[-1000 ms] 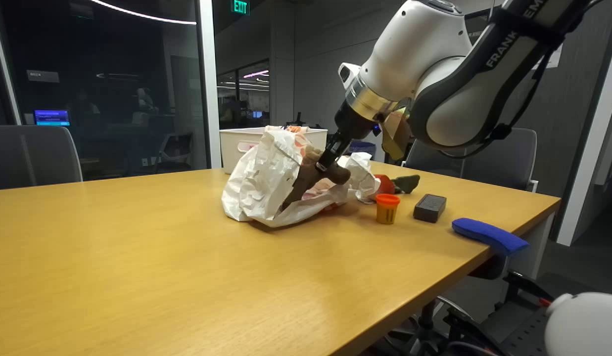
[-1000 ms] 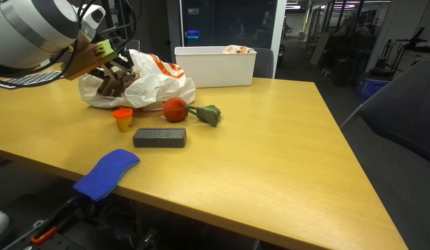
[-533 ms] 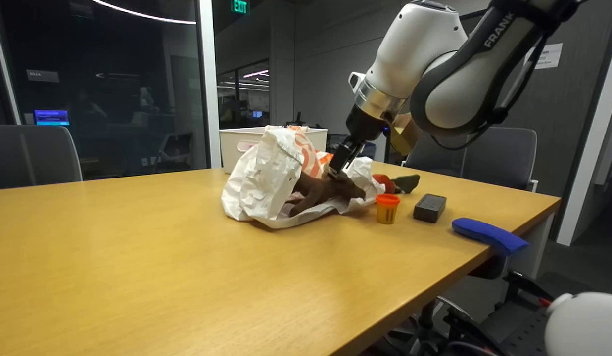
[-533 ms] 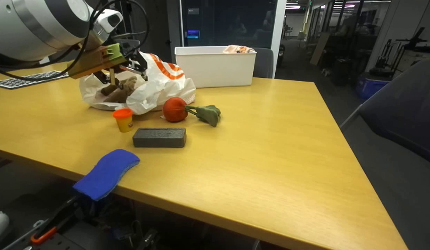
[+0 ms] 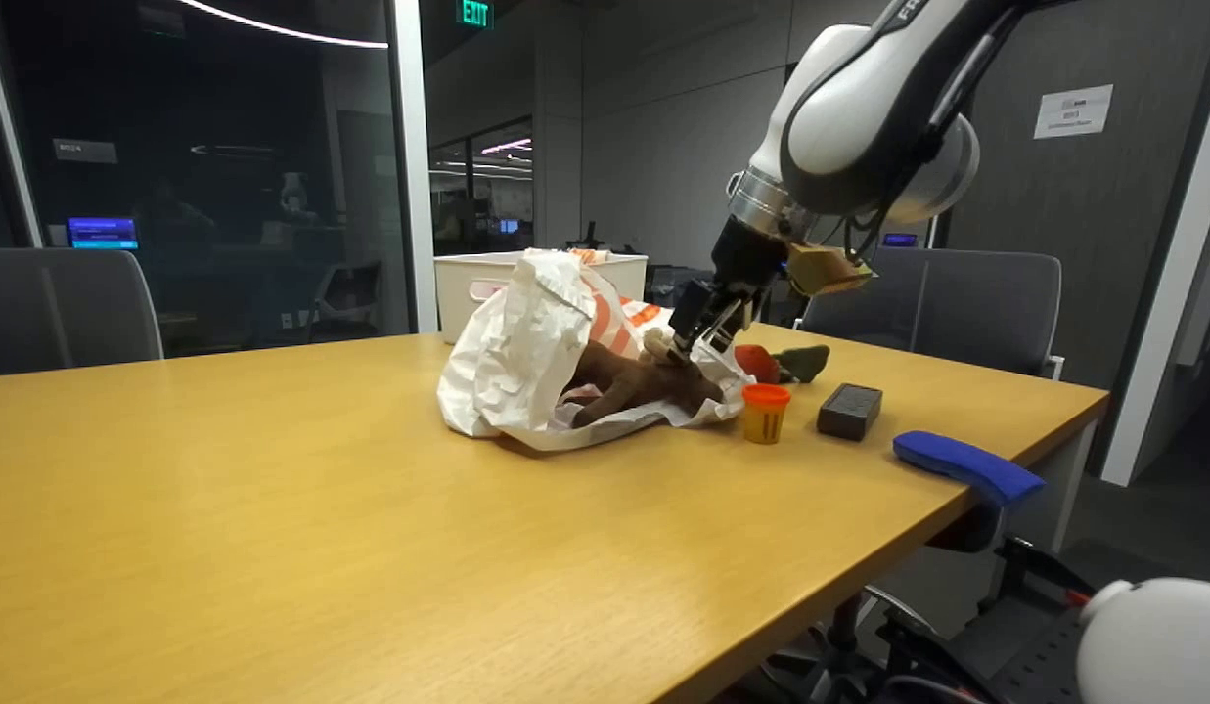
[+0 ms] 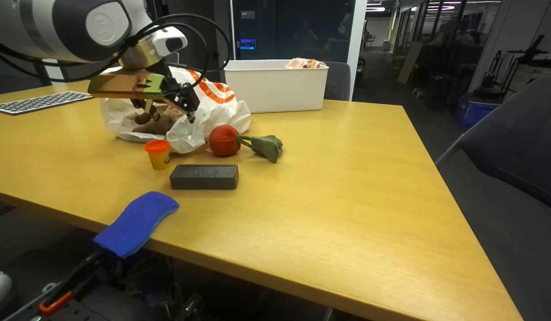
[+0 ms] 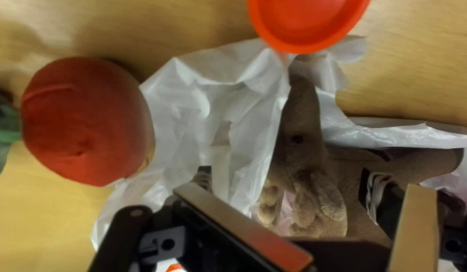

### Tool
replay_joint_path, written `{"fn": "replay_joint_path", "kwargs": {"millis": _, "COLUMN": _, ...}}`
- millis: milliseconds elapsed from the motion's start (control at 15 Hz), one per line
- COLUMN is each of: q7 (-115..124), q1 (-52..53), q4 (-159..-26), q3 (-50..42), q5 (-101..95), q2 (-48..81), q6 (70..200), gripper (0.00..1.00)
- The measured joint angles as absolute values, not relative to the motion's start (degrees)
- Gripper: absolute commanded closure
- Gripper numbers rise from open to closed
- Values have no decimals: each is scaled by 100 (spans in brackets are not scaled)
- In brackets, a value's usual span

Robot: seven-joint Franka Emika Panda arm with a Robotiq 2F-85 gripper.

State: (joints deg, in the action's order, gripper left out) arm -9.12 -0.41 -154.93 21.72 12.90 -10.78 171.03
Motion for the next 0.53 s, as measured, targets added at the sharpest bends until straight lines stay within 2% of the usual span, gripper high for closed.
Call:
{"fn": "replay_joint_path", "kwargs": {"millis": 133, "q7": -1345, "q1": 625, "q4": -15536, "q3": 1547, "q5": 2215, "q2": -1434, "q6": 16675, "gripper": 0}}
{"fn": "replay_joint_path", "kwargs": {"millis": 267, "q7": -1358, "q1": 870, "q4": -15701, "q3": 1058, "q5": 2217, "q2": -2020, "q6": 16195, "gripper": 0}}
{"fn": "replay_joint_path", "kwargs": {"millis": 533, "q7": -1173, "q1": 98, "q4": -15756, "q3": 944, "q5": 1582, "q2": -3140, "q6": 14396, "gripper": 0}}
